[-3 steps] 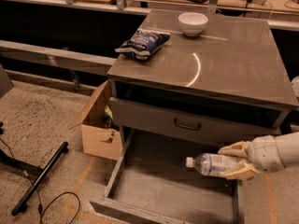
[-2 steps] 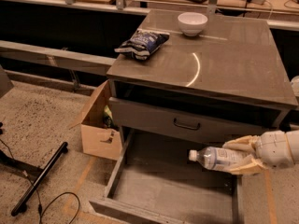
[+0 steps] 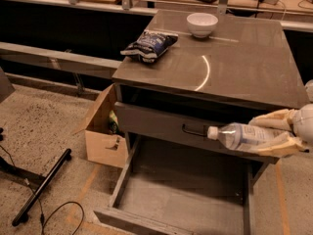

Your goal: Pick blue plastic bottle from middle drawer and place on counter

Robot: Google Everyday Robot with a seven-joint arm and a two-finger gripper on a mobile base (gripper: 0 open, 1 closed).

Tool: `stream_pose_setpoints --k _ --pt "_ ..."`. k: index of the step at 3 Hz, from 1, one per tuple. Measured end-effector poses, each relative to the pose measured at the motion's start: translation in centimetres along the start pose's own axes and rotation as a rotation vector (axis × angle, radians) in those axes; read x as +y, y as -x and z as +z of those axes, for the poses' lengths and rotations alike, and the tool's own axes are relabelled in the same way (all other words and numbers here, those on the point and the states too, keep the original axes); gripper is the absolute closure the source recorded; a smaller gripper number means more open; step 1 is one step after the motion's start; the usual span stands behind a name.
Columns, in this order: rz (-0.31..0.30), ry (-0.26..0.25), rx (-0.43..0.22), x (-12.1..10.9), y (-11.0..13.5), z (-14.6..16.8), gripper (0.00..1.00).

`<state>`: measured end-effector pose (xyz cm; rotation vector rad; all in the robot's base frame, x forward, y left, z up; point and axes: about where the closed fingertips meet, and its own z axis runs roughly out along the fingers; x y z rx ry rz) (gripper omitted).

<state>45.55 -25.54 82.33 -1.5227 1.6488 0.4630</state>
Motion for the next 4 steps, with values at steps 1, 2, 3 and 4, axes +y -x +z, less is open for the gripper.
stream_pose_setpoints --k 1,2,3,4 --pt "-0.069 -0.002 0.016 -3.0 4.5 -2.5 1.00" --pt "-0.129 -0.037 0.048 -7.6 7.7 -3.4 1.00" --pt "-0.198 -0.085 0.077 -12.8 9.5 -2.7 1.00" --pt "-0.234 -0.147 0.139 -18.1 8.6 -0.9 1.00"
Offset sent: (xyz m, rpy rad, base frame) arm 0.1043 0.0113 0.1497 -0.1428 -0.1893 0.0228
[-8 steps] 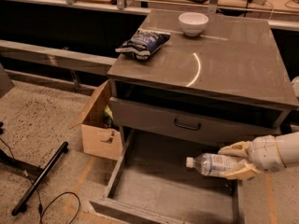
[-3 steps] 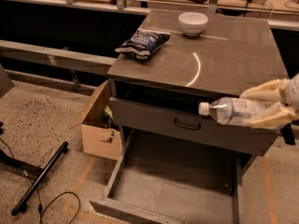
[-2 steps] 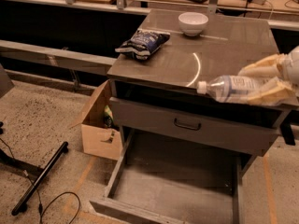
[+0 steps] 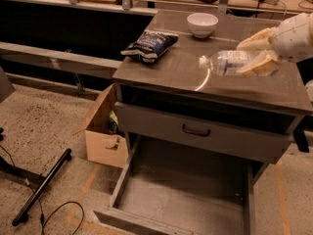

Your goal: Pick blue plastic bottle from middle drawer and place on counter

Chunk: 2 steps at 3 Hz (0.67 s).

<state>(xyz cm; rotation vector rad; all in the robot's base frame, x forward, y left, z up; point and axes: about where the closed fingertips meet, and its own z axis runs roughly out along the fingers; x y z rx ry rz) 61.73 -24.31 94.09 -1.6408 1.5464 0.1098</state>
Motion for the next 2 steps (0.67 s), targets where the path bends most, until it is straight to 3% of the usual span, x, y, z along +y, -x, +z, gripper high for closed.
stream_pose_setpoints --k 1,2 --pt "-0.001 -0.050 0.031 -3.4 -2.4 2.2 1.00" --pt "0.043 -0.074 0.004 -5.3 -4.5 4.7 0.84"
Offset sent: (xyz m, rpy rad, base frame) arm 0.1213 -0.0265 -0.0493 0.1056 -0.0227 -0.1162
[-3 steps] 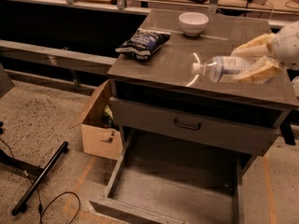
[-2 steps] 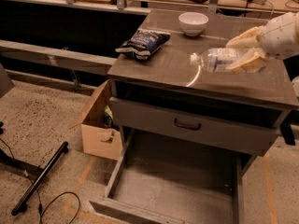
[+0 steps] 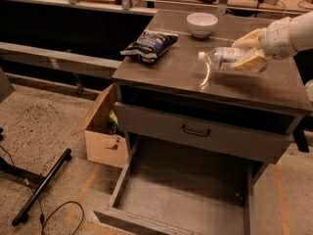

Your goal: Pick blue plastic bottle from middle drawer and place on counter

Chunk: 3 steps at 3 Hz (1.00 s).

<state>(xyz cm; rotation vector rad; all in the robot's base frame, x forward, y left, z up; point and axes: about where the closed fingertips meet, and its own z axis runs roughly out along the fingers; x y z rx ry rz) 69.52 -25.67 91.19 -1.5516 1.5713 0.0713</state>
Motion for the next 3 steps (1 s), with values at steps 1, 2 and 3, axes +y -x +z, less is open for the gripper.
stream_pose_setpoints --k 1,2,3 --pt "0.057 -0.019 0.006 -1.0 -1.7 2.0 0.60" --pt "0.086 -0.023 0.008 -1.5 -2.4 3.4 0.37" --pt "0.116 -0.034 0.022 -1.9 -3.1 3.7 0.06"
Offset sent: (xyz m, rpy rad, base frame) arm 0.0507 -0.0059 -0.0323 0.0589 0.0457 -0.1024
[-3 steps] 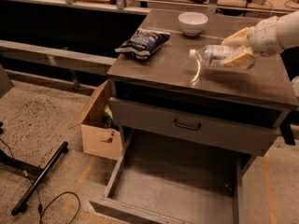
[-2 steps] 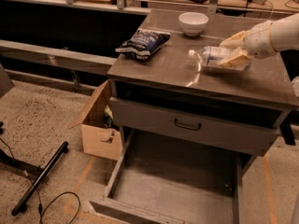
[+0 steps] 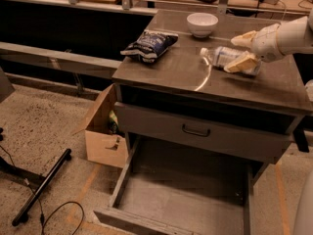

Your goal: Pick blue plastic bottle from middle drawer and place on counter

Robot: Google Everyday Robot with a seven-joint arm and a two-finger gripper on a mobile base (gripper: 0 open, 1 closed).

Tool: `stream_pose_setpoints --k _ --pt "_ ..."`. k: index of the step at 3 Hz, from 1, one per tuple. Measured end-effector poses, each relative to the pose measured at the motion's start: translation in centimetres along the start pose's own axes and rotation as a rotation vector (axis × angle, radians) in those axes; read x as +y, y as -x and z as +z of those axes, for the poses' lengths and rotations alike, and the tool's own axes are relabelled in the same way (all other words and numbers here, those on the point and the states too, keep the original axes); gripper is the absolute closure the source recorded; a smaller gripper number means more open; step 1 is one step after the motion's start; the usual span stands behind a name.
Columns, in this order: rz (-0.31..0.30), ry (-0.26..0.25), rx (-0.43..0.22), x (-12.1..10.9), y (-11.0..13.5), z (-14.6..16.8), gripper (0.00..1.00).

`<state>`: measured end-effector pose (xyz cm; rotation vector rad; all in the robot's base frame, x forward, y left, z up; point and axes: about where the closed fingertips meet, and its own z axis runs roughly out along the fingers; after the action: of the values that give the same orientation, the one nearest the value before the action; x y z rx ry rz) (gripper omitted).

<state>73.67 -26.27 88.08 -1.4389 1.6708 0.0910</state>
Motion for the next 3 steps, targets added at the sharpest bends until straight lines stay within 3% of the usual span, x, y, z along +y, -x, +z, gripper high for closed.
stream_pose_setpoints --k 1,3 --pt "0.031 -0.016 0.021 -0.1 -0.9 -1.0 0.00" --pt "0.127 -0.118 0.118 0.3 -4.5 -8.3 0.00"
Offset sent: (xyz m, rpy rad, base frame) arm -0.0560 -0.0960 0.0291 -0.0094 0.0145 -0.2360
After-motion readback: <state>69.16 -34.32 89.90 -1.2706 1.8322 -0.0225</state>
